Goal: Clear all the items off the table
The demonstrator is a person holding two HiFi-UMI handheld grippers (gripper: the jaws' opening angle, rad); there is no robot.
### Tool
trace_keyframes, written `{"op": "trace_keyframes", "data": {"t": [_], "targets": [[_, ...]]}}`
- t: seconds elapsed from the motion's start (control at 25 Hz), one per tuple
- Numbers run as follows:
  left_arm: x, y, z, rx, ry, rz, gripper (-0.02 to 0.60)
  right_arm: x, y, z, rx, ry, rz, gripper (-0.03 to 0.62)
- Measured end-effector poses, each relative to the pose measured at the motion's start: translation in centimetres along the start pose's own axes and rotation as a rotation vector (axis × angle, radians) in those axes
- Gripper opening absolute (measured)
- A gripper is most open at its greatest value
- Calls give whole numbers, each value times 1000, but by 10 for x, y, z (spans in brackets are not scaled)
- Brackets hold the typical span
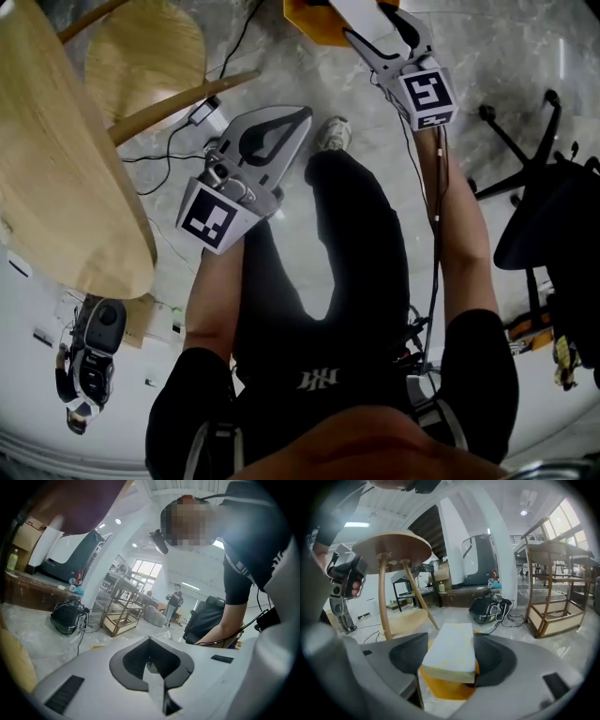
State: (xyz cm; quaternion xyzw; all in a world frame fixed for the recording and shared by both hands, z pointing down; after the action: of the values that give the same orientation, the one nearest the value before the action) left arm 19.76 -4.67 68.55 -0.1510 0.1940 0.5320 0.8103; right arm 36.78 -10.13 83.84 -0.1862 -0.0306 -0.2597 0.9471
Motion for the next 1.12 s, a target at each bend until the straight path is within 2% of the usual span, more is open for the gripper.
{"op": "trace_keyframes", "data": {"t": [0.32, 0.36, 0.4, 0.44, 0.6, 0.64, 0.68, 0.72, 0.8, 0.84, 0.96, 1.12], "targets": [[-11, 11, 16, 2, -2, 33, 12, 4, -29, 52, -46, -9, 12, 321], [-11, 12, 16, 1, -3, 40, 12, 4, -33, 55, -47, -9, 19, 360], [-11, 13, 16, 0, -2, 46, 12, 5, -35, 56, -47, -6, 25, 431], [-10, 14, 15, -1, 0, 52, 12, 5, -36, 55, -49, -4, 28, 454], [4, 18, 4, 1, 12, 78, 12, -3, -27, 31, -45, -6, 18, 449], [12, 18, -2, 5, 14, 88, 12, -7, -21, 19, -38, -7, 9, 425], [22, 18, -10, 11, 17, 98, 12, -11, -13, 3, -29, -9, -4, 373], [32, 18, -20, 21, 23, 106, 12, -16, -3, -15, -16, -12, -21, 293], [55, 20, -46, 47, 40, 119, 12, -28, 18, -62, 24, -14, -60, 26], [67, 22, -61, 59, 48, 123, 12, -36, 30, -88, 43, -19, -78, 5], [102, 42, -118, 74, 67, 115, 12, -67, 72, -182, 110, -35, -127, 3], [133, 83, -208, 118, 47, 56, 12, -120, 115, -330, 256, 13, -194, 3]]}}
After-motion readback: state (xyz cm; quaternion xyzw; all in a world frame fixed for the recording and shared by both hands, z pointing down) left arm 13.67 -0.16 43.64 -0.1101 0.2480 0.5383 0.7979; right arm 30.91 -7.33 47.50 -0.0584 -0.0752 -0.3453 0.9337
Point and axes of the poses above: the fingertips, and each gripper's own axes: y backward along the fingers, x to its right, z out of its underside, the point moved 5 cm from there along y, backward along the fingers, and after that the axes turned 13 degrees about x, right-handed, at the moved point
